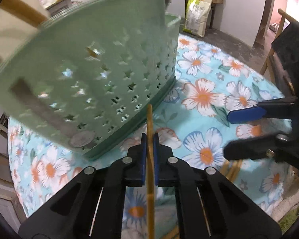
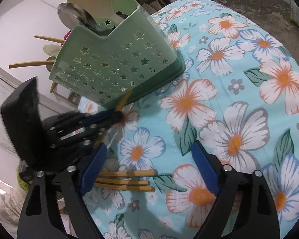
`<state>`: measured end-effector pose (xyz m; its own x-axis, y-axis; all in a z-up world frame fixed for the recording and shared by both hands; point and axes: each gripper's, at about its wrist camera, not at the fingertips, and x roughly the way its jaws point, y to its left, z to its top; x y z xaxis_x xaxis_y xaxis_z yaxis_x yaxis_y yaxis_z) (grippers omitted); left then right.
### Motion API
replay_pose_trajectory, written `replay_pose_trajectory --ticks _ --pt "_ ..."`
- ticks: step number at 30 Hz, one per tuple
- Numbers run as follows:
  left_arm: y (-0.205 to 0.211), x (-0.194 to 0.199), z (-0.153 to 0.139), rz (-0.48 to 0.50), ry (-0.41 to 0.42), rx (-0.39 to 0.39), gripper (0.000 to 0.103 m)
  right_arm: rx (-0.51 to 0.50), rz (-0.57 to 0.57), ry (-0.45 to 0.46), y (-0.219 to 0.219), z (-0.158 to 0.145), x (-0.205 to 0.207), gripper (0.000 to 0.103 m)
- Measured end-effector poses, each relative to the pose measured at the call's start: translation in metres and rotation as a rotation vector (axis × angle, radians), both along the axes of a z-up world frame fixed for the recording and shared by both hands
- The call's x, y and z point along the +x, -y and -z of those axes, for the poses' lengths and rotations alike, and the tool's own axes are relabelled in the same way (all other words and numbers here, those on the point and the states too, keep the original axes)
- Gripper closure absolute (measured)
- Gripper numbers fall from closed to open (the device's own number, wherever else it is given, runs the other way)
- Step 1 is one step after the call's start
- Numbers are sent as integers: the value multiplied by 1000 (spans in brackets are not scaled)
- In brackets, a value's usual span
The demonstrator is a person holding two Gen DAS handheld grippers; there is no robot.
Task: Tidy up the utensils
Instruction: 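Hold the chopstick upright in the left gripper while the right gripper grasps another chopstick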
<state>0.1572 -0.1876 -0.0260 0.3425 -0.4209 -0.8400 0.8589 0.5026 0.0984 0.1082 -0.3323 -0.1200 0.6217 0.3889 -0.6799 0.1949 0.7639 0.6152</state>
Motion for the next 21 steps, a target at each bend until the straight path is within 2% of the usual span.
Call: replay_pose_trajectory --ticks 4,8,14,16,19,21 --pt "-18 -9 -22 -30 17 -43 98 14 29 0 7 -1 -9 36" --pt "-44 -11 -51 -101 24 -117 98 49 39 42 12 -12 -25 48" --pt "-108 -12 -86 -287 -15 -275 98 88 -45 84 -5 -31 -45 52" --pt "-127 -12 -89 -345 -39 -325 98 108 -86 64 -19 -29 -49 53" --pt "-148 -16 -87 -419 -64 -389 98 116 -134 -13 -41 -12 -49 54" --pt "-158 -18 -80 -463 -98 -439 98 122 -124 -65 -44 0 -46 60"
